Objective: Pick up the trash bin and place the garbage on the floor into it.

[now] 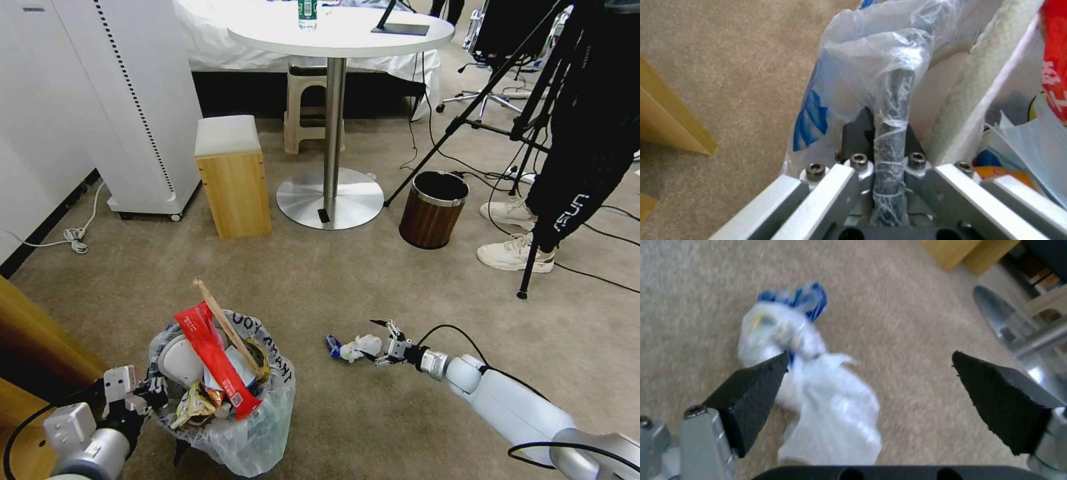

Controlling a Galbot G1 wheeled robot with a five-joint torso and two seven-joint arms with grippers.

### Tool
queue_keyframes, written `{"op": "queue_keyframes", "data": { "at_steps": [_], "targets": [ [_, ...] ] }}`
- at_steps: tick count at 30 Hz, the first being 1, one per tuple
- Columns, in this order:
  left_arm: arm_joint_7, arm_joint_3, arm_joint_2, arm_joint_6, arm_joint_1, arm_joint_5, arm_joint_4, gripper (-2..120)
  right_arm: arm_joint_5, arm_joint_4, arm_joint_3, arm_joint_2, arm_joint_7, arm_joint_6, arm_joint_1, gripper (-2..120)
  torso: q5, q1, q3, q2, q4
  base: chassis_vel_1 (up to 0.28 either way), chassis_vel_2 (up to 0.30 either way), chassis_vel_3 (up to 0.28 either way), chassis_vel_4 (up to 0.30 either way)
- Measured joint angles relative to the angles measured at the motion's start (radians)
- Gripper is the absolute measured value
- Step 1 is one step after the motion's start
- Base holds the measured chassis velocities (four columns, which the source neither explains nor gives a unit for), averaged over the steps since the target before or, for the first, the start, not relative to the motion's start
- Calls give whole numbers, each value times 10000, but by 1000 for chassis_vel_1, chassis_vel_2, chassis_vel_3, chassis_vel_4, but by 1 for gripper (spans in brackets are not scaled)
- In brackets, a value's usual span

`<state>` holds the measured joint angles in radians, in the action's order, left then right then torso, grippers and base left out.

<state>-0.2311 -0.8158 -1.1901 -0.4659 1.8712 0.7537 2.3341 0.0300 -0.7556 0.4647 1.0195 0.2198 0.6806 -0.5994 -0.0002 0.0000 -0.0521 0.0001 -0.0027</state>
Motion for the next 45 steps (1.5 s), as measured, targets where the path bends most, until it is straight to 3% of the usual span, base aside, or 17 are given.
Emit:
{"op": "queue_keyframes", "data": {
  "at_steps": [9, 34, 45],
  "targets": [
    [-13, -25, 15, -8, 83, 22, 112, 0, -191, 873, -224, 600, 194, 208, -52, 89, 2, 0, 0, 0, 1, 0, 0, 0, 0],
    [13, -28, 6, 125, 77, 21, 38, 0, -596, 1588, -1023, 675, -8, 172, -346, 70, 1, 0, 0, 0, -1, 0, 0, 0, 0],
    [72, -38, -71, 210, 153, -8, 50, 0, -708, 2025, -848, 1481, -102, 148, -7, 68, 2, 0, -1, 0, 2, 0, 0, 0, 0]
  ]
}}
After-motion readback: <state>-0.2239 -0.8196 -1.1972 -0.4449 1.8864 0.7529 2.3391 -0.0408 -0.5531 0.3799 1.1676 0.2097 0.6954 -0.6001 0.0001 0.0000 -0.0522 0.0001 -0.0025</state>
